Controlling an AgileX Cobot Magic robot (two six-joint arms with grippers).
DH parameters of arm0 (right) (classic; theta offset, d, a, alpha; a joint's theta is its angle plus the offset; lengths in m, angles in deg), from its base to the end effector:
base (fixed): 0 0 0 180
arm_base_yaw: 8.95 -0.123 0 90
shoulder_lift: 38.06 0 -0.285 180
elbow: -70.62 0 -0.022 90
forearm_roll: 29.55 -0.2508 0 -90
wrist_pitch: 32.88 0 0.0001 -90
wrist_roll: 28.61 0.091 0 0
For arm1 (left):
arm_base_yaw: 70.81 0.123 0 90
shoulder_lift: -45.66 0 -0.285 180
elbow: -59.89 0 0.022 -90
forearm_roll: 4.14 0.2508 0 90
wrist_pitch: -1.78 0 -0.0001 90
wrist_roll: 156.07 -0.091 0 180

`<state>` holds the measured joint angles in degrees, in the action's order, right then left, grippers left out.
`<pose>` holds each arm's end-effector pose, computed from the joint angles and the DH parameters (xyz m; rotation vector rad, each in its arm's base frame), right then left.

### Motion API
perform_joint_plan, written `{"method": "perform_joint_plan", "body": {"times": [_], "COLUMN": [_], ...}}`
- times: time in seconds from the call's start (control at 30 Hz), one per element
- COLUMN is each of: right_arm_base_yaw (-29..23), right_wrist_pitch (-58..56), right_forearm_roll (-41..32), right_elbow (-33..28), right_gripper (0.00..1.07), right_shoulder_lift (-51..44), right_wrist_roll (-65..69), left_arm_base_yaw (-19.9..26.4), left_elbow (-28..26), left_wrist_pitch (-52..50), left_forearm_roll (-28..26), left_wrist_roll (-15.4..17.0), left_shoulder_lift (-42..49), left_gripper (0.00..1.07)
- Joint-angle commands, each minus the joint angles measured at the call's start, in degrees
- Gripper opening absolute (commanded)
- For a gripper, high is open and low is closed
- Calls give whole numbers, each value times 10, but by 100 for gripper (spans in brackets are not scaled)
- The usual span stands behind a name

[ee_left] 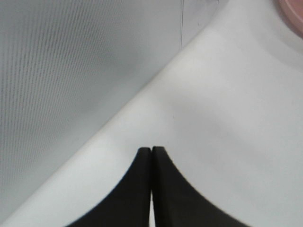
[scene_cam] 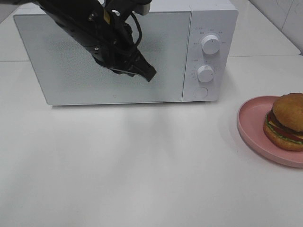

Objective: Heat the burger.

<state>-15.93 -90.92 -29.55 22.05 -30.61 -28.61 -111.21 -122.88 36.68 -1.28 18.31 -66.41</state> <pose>-0.0038 -0.0005 0.2812 -0.1212 1.9879 0.0786 0.3095 -0.2600 0.2512 1.0244 2.3096 -0.1935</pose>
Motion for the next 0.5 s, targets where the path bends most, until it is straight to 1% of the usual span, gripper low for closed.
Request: {"method": "perform_joint_plan", "body": {"times": [0.03,0.13,0.2,0.23,0.3,0.37,0.4,0.5], "right_arm_base_yaw": [5,5,5,5,5,5,5,5], "right_wrist_pitch": [5,5,5,5,5,5,5,5], "right_forearm_roll": [-4,-4,-4,-4,-4,-4,-4,-4], "right_elbow": [-1,-1,-1,-1,-1,-1,-1,-1], "right_gripper": [69,69,69,69,69,69,69,69], "right_shoulder_lift": [-14,-14,-14,-14,-14,-14,-14,-14], "right_wrist_roll": [-6,-6,-6,-6,-6,-6,-6,-6], "left_arm_base_yaw": [0,2,12,12,30,38,58,70], "left_elbow": [-5,-5,-5,-5,-4,-3,-3,-3], "left_wrist_pitch": [99,119,191,191,235,252,282,297], "left_forearm_roll": [13,17,25,25,23,23,22,22], "left_wrist_roll": [-1,-1,0,0,2,2,2,2], "left_shoulder_lift": [41,49,77,77,87,90,92,92], "left_gripper": [0,0,0,0,0,0,0,0]}}
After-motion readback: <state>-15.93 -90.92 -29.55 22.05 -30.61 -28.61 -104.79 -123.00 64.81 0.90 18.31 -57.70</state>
